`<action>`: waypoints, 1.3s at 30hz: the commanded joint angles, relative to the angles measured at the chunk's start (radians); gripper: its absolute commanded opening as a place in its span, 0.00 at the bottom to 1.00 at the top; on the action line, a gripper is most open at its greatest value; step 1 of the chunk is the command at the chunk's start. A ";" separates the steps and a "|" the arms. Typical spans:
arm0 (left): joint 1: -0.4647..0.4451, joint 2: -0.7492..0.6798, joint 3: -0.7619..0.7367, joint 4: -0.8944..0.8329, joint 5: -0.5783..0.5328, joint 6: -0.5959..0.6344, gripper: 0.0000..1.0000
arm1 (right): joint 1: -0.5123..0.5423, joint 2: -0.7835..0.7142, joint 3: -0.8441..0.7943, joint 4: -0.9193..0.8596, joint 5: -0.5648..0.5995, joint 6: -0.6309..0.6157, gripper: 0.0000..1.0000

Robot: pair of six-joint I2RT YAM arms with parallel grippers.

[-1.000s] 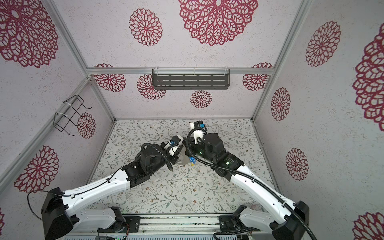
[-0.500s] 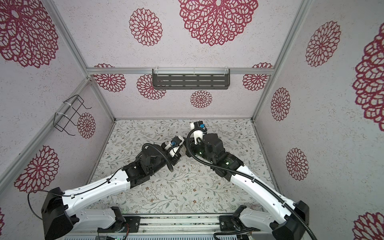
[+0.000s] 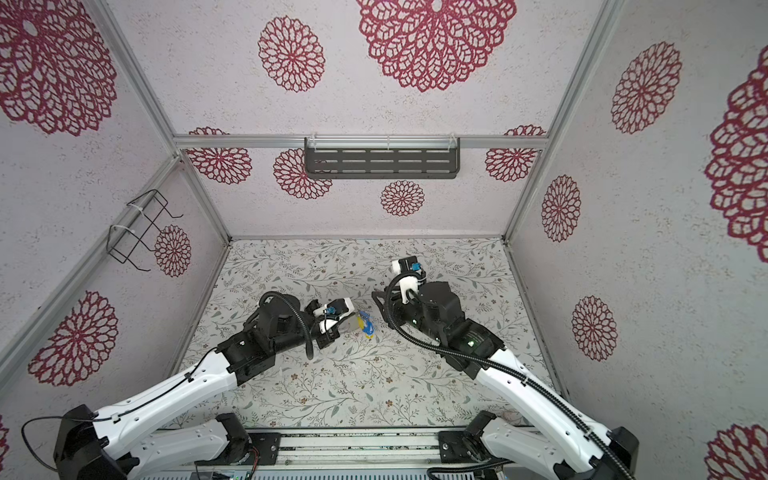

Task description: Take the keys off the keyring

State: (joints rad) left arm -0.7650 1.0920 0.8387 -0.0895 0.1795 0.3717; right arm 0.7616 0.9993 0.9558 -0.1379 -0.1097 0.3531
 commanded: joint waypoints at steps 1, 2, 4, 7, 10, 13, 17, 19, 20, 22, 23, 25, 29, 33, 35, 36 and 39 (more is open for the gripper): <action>0.025 -0.023 0.047 -0.012 0.127 -0.021 0.00 | -0.001 0.011 -0.030 0.131 -0.184 -0.030 0.51; 0.029 -0.022 0.052 -0.018 0.129 -0.021 0.00 | 0.002 0.016 -0.040 0.152 -0.203 -0.036 0.53; 0.034 -0.018 0.062 -0.038 0.132 -0.017 0.00 | 0.007 0.022 -0.063 0.196 -0.222 -0.054 0.60; 0.043 -0.014 0.070 -0.060 0.150 -0.011 0.00 | 0.013 0.024 -0.074 0.222 -0.227 -0.103 0.67; 0.054 -0.015 0.080 -0.077 0.170 -0.014 0.00 | 0.016 0.031 -0.064 0.207 -0.221 -0.152 0.68; 0.062 -0.016 0.089 -0.086 0.185 -0.019 0.00 | 0.016 0.044 -0.060 0.187 -0.210 -0.197 0.69; 0.073 -0.023 0.100 -0.096 0.193 -0.028 0.00 | 0.020 0.063 -0.054 0.179 -0.235 -0.208 0.69; 0.076 -0.021 0.114 -0.118 0.194 -0.039 0.00 | 0.029 0.069 -0.057 0.186 -0.236 -0.208 0.70; 0.076 -0.019 0.118 -0.123 0.201 -0.040 0.00 | 0.034 0.072 -0.058 0.184 -0.229 -0.213 0.70; 0.076 -0.018 0.120 -0.125 0.207 -0.043 0.00 | 0.040 0.083 -0.055 0.181 -0.215 -0.228 0.70; 0.076 -0.017 0.119 -0.125 0.208 -0.043 0.00 | 0.042 0.089 -0.052 0.180 -0.210 -0.235 0.70; 0.076 -0.013 0.120 -0.128 0.209 -0.043 0.00 | 0.051 0.107 -0.035 0.164 -0.202 -0.250 0.70; 0.076 -0.013 0.120 -0.131 0.206 -0.043 0.00 | 0.068 0.139 -0.003 0.132 -0.171 -0.282 0.64; 0.078 -0.012 0.125 -0.148 0.201 -0.038 0.00 | 0.080 0.138 0.009 0.105 -0.118 -0.294 0.47; 0.079 -0.011 0.125 -0.155 0.198 -0.034 0.00 | 0.083 0.128 0.010 0.096 -0.097 -0.298 0.37; 0.079 -0.011 0.124 -0.157 0.199 -0.033 0.00 | 0.085 0.124 0.011 0.090 -0.089 -0.299 0.32; 0.082 -0.008 0.124 -0.159 0.201 -0.032 0.00 | 0.090 0.114 0.024 0.064 -0.071 -0.302 0.19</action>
State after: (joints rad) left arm -0.6922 1.0878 0.9325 -0.2626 0.3576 0.3359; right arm 0.8429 1.1469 0.9291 -0.0696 -0.2272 0.0608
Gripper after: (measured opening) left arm 0.063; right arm 0.210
